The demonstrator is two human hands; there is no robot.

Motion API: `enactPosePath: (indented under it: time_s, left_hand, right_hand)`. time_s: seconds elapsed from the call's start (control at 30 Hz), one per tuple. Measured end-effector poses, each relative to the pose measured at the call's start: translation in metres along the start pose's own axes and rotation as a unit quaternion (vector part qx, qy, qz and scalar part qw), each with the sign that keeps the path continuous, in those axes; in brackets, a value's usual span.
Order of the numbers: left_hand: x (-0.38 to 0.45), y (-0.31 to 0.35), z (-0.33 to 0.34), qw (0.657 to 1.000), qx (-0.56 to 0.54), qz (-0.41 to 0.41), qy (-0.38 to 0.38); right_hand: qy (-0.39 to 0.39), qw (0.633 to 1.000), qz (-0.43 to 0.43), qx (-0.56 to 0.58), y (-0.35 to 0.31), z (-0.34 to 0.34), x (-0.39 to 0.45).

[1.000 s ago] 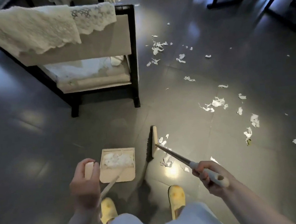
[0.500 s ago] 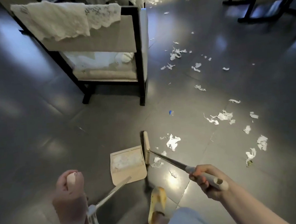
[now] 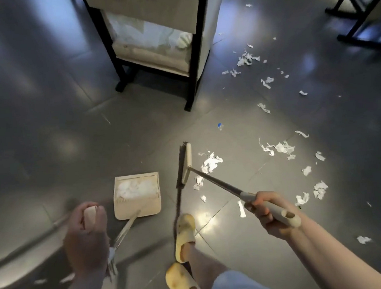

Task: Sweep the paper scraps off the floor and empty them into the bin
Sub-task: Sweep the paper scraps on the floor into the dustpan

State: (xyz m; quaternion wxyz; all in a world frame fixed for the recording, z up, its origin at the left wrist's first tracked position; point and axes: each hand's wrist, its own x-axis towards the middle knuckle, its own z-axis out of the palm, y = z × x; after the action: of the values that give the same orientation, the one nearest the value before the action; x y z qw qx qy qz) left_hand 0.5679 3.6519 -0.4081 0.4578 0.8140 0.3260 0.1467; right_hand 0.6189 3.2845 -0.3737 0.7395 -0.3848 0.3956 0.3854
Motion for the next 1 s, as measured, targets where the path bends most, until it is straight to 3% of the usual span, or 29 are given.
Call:
enactPosePath:
  time_s: [0.1,0.23,0.4,0.47,0.53,0.7,0.87,1.0]
  left_hand:
    - [-0.021,0.001,-0.011,1.000,-0.002,0.005,0.008]
    - [-0.043,0.001,-0.014,1.000,0.005,0.004,-0.009]
    - [-0.077,0.003,0.000,0.999,0.011,-0.024,-0.021]
    - [-0.093,0.012,0.012,0.999,0.008,-0.021,-0.026]
    - [-0.109,0.025,0.030,0.999,0.008,-0.017,-0.028]
    - [-0.148,0.049,0.080,0.999,0.001,-0.013,0.033]
    - [-0.176,0.059,0.104,0.988,-0.019,-0.086,0.124]
    - [-0.210,0.091,0.136,0.987,-0.053,-0.092,0.118]
  right_hand:
    - [-0.070,0.996,0.025,0.048,0.015,-0.010,-0.011]
    - [-0.066,0.995,0.058,0.041,0.021,-0.027,-0.007]
    - [-0.002,0.994,0.097,-0.056,-0.001,-0.087,-0.026]
    - [0.044,0.984,0.091,-0.149,-0.011,-0.107,-0.040]
    - [0.081,0.965,0.067,-0.239,-0.018,-0.119,-0.045]
    - [0.115,0.942,-0.004,-0.315,-0.041,-0.149,-0.050]
    - [0.037,0.970,0.039,-0.236,-0.094,-0.235,-0.079]
    - [-0.016,0.977,0.090,-0.195,-0.118,-0.298,-0.088]
